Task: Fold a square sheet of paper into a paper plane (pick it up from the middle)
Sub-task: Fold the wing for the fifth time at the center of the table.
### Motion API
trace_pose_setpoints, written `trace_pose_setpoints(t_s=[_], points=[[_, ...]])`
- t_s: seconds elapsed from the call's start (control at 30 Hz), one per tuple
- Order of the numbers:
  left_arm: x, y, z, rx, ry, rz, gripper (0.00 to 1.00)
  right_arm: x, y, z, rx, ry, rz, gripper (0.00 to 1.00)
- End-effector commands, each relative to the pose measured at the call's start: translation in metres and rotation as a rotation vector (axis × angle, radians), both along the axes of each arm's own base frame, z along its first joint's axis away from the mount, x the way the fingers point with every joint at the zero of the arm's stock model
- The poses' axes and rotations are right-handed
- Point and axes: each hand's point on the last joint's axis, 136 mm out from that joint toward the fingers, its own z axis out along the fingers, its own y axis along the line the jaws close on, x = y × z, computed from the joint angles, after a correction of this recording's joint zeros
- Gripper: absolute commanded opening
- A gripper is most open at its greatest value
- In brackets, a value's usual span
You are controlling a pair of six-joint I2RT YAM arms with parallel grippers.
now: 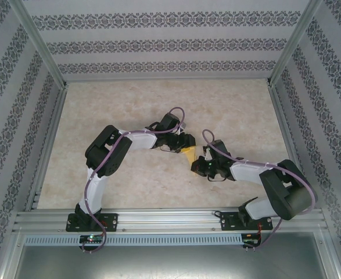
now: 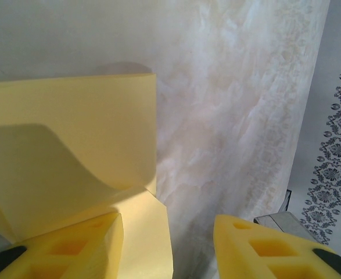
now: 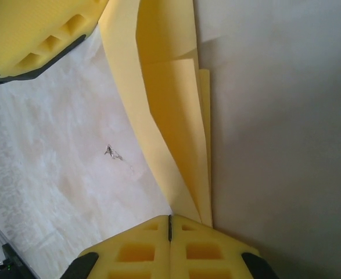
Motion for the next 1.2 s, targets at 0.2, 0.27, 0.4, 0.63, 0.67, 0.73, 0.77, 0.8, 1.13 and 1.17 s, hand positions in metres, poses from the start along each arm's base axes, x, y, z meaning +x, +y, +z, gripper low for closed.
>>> trace_pose_setpoints(t_s=[0.2, 0.27, 0.4, 0.63, 0.67, 0.73, 0.77, 0.8, 1.13, 1.17], points=[[-0.028, 0.031, -0.07, 0.195, 0.148, 0.017, 0.47, -0.051, -0.013, -0.027, -0.001, 0.191, 0.019, 0.05], [-0.028, 0.031, -0.07, 0.195, 0.148, 0.018, 0.47, -0.058, -0.015, -0.03, 0.005, 0.205, 0.017, 0.05], [-0.028, 0.032, -0.07, 0.195, 0.149, 0.02, 0.47, -0.067, -0.024, -0.031, -0.02, 0.207, 0.002, 0.05], [-0.029, 0.03, -0.07, 0.189, 0.149, 0.012, 0.47, -0.073, -0.03, -0.029, -0.026, 0.195, -0.005, 0.07], [-0.029, 0.031, -0.071, 0.19, 0.149, 0.014, 0.47, -0.074, -0.029, -0.029, -0.022, 0.202, -0.003, 0.07], [-0.029, 0.031, -0.071, 0.192, 0.15, 0.013, 0.47, -0.076, -0.029, -0.028, -0.016, 0.206, 0.005, 0.07], [-0.029, 0.031, -0.072, 0.192, 0.151, 0.013, 0.47, -0.077, -0.029, -0.028, -0.02, 0.207, 0.005, 0.07], [-0.029, 0.03, -0.071, 0.187, 0.148, 0.013, 0.47, -0.078, -0.031, -0.029, -0.028, 0.21, 0.002, 0.07], [-0.026, 0.036, -0.076, 0.219, 0.151, 0.026, 0.47, -0.086, -0.036, -0.027, -0.034, 0.22, 0.012, 0.07], [-0.026, 0.037, -0.077, 0.226, 0.151, 0.028, 0.47, -0.087, -0.037, -0.027, -0.036, 0.221, 0.01, 0.07]])
